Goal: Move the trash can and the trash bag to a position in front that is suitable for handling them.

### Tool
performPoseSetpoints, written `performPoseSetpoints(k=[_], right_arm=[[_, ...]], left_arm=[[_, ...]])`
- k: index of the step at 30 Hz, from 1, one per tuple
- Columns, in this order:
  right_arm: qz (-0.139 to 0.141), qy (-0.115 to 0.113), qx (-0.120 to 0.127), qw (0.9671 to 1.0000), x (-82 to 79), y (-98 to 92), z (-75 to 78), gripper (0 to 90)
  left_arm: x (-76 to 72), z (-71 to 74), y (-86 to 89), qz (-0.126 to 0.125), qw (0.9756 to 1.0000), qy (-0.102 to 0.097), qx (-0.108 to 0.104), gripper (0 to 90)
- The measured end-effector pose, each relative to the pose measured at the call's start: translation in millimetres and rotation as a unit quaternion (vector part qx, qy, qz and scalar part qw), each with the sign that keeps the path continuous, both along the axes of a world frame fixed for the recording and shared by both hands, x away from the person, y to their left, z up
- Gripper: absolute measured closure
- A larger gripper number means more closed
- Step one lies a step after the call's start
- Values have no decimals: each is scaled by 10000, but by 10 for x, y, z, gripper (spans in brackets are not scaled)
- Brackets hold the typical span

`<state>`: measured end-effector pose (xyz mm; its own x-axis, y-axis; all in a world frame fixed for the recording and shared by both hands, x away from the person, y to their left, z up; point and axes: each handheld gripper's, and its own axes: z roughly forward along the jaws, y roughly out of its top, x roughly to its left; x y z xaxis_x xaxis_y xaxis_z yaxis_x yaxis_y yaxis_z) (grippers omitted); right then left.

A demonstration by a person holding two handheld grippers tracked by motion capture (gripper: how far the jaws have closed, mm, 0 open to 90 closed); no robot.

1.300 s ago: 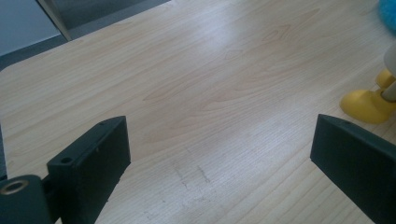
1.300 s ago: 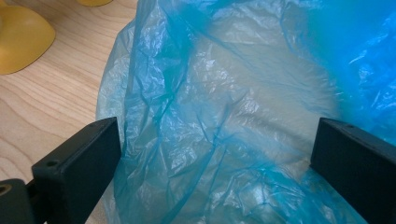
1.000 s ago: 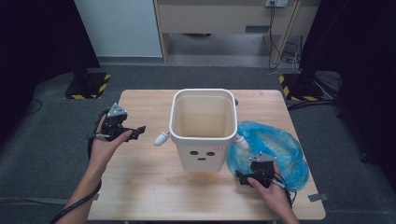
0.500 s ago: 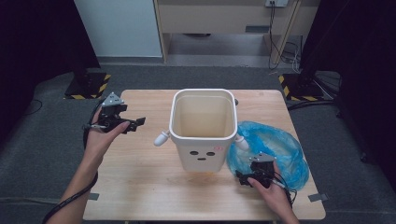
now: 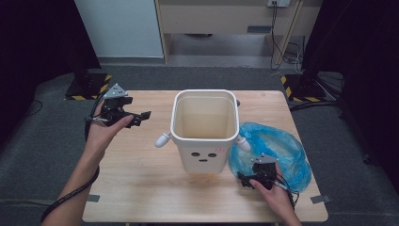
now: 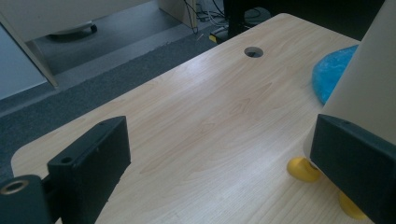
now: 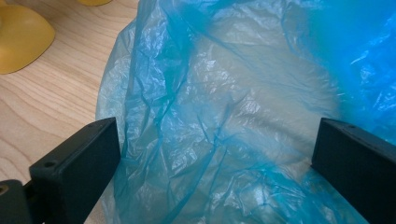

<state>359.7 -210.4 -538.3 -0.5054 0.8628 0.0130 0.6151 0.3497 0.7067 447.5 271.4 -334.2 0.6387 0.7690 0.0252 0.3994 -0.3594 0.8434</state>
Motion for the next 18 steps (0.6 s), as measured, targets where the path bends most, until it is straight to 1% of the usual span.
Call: performPoseSetpoints(k=[13,14,15,16,17,18], right_arm=[[2,0,0,10000,0,0,0,13],[1,-1,0,10000,0,0,0,13],[1,-1,-1,10000,0,0,0,13],[1,2,1,10000,0,0,0,13],[1,1,0,10000,0,0,0,13],[1,1,0,10000,0,0,0,13]], left_arm=[[57,166,-113,-126,9999,-50,42,42],[49,187,-128,-84,10000,23,47,42],[54,202,-140,-96,9999,19,46,42],[59,217,-152,-101,9999,9,60,42],[80,228,-165,-170,9998,-83,91,42],[63,245,-180,-78,9999,-7,122,42]])
